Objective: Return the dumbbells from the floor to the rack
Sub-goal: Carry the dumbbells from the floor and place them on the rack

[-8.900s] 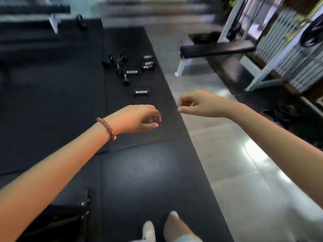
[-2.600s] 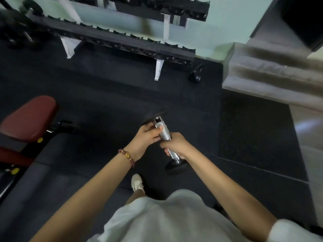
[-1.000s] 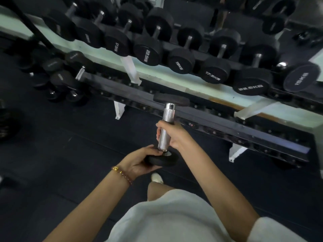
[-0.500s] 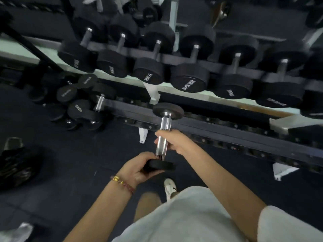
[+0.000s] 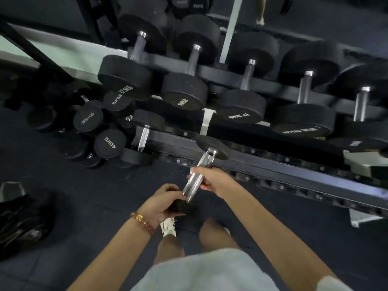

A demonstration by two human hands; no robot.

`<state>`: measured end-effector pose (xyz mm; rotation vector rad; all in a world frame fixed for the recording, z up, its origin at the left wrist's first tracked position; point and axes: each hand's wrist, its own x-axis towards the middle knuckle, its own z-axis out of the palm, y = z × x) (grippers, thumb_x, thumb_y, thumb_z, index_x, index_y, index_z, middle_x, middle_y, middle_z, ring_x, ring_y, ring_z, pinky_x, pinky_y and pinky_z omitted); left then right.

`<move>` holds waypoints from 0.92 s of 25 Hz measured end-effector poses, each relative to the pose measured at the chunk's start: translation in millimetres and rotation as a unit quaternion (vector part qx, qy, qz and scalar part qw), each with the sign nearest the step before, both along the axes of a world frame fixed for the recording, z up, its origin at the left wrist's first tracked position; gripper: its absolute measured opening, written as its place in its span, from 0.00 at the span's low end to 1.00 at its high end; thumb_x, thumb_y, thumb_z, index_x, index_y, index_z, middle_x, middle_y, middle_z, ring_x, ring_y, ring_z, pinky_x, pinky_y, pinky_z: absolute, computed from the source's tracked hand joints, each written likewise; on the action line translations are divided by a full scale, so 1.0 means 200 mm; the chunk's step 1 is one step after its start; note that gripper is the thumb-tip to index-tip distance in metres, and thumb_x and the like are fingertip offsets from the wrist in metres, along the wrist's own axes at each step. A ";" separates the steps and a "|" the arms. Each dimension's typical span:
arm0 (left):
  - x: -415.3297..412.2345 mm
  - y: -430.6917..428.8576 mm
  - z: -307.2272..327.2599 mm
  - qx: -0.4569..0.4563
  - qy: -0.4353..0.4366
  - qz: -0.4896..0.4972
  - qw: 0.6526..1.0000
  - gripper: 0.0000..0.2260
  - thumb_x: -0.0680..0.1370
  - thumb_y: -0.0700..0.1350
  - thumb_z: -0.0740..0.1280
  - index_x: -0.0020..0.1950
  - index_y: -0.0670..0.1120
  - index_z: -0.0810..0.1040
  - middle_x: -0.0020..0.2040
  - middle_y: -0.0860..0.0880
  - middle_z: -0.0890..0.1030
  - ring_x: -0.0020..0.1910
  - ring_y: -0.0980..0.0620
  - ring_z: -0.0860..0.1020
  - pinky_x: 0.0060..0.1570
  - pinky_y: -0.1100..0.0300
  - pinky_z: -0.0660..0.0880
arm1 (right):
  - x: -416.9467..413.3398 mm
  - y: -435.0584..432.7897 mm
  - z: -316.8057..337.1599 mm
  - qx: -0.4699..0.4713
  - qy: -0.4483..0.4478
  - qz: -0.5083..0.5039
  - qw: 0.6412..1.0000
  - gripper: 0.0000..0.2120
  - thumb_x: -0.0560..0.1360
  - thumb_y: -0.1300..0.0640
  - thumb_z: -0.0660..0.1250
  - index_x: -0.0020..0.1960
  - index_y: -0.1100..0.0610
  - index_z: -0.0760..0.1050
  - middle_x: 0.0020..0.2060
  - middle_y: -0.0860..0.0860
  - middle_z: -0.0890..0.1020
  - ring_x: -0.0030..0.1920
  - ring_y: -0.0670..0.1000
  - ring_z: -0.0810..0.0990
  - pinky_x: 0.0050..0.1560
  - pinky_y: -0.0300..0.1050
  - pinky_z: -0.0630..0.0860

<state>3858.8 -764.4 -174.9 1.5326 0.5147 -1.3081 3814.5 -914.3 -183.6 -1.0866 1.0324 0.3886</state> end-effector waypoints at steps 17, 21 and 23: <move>0.82 -0.32 -1.45 0.049 -0.107 -0.032 0.993 0.13 0.76 0.30 0.60 0.56 0.42 0.78 0.49 0.47 0.76 0.40 0.55 0.74 0.34 0.59 0.76 | 0.89 -0.23 -1.51 -0.084 0.140 -0.120 0.979 0.07 0.71 0.58 0.69 0.34 0.57 0.76 0.38 0.56 0.79 0.32 0.49 0.74 0.31 0.38 0.73; 0.91 -0.44 -1.66 0.010 -0.082 0.049 0.995 0.13 0.76 0.29 0.62 0.57 0.40 0.74 0.52 0.45 0.74 0.51 0.48 0.74 0.47 0.50 0.76 | 1.00 -0.38 -1.73 -0.174 0.098 -0.056 0.978 0.06 0.70 0.55 0.71 0.42 0.57 0.79 0.43 0.55 0.83 0.33 0.47 0.80 0.44 0.47 0.82; 0.95 -0.49 -1.75 0.012 -0.079 0.066 0.995 0.13 0.76 0.29 0.63 0.58 0.40 0.74 0.54 0.43 0.74 0.52 0.46 0.75 0.45 0.52 0.77 | 1.05 -0.43 -1.80 -0.229 0.086 -0.021 0.969 0.09 0.68 0.52 0.71 0.44 0.58 0.78 0.34 0.51 0.79 0.30 0.48 0.81 0.49 0.51 0.82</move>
